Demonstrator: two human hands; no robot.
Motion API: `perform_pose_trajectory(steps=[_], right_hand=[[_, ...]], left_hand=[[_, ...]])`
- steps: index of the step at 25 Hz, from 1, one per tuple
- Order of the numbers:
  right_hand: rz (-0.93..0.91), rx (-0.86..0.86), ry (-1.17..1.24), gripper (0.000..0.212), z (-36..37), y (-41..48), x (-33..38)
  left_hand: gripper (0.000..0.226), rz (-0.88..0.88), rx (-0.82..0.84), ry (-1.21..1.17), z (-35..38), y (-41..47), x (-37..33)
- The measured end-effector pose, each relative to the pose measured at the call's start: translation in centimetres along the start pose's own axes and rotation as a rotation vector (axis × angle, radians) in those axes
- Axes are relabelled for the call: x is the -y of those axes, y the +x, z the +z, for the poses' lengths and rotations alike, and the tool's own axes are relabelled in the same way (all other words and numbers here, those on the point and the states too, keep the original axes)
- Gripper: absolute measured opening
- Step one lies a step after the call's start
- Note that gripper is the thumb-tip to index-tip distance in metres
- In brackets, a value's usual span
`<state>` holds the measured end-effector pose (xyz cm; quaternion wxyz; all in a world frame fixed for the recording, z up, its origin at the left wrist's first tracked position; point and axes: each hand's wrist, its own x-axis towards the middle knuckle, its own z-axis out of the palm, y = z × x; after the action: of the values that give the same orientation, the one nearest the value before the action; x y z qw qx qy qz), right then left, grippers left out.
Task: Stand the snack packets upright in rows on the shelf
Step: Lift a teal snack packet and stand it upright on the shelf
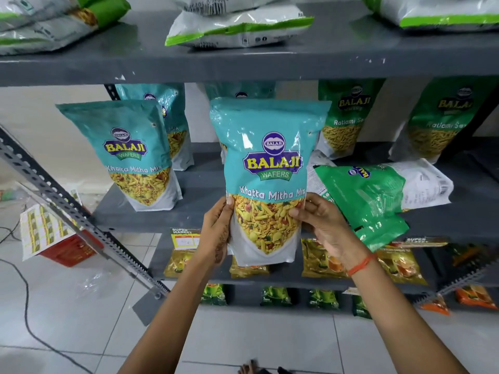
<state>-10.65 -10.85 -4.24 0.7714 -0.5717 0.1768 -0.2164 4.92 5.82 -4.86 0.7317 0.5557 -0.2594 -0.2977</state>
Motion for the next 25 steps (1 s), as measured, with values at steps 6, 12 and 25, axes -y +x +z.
perform_pose_trajectory(steps=[6, 12, 25], right_hand=[[-0.026, -0.002, 0.002, 0.033, 0.8, 0.7, 0.3], [-0.071, -0.013, 0.040, 0.031, 2.7, 5.6, -1.7], [-0.093, 0.019, -0.050, 0.046, 4.4, 12.7, -3.9]], left_hand=[[0.027, 0.006, -0.009, -0.009, -0.6, 0.0, -0.1], [0.025, -0.024, -0.050, 0.119, -2.4, 4.9, -0.6], [0.024, -0.100, -0.121, 0.171, -5.5, 12.0, 0.4]])
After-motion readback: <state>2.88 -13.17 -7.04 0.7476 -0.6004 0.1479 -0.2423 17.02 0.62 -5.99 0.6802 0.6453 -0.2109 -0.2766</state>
